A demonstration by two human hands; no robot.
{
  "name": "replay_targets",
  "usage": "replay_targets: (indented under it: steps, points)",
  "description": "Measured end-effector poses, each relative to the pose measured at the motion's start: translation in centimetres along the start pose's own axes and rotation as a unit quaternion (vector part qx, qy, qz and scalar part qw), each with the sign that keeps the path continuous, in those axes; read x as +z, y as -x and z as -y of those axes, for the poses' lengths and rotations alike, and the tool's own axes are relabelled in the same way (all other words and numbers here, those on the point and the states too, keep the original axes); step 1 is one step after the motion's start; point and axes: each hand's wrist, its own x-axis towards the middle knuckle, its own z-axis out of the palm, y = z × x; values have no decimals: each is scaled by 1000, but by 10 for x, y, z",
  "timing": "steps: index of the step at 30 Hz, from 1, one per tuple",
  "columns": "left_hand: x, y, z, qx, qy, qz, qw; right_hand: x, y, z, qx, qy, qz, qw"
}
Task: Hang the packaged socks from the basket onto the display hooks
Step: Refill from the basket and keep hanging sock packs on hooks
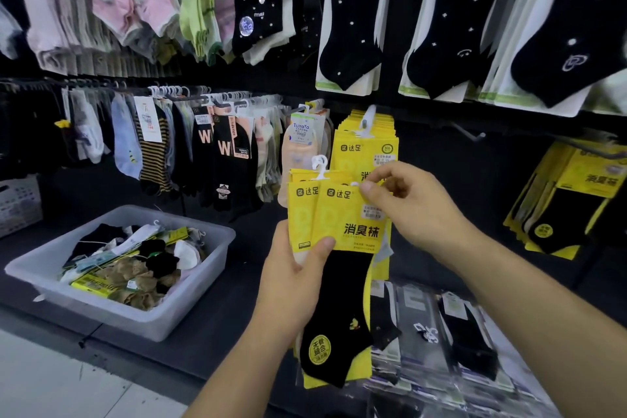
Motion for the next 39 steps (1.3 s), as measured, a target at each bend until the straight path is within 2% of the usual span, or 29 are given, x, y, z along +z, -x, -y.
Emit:
replay_targets:
  steps: [4,10,15,22,27,31,39]
  points:
    - [-2,1,1,17,-30,9,999,-4,-4,5,9,-19,38,999]
    - [-2,1,0,22,-42,21,999,-6,-9,8,44,-104,42,993]
    - [-2,1,-2,16,-16,22,1000,-2,-13,10,6,-7,14,1000]
    - [-14,-3,1,6,-34,-16,999,-11,-49,21,20,9,-142,990]
    - [-27,-5,0,-1,-54,-53,997,-13,-71,30,-8,88,-144,986]
    - [-33,-7,4,-2,-68,-62,996,-7,-74,31,-30,106,-146,983]
    - [-32,-8,0,5,-24,-72,997,4,-59,12,-30,218,-173,960]
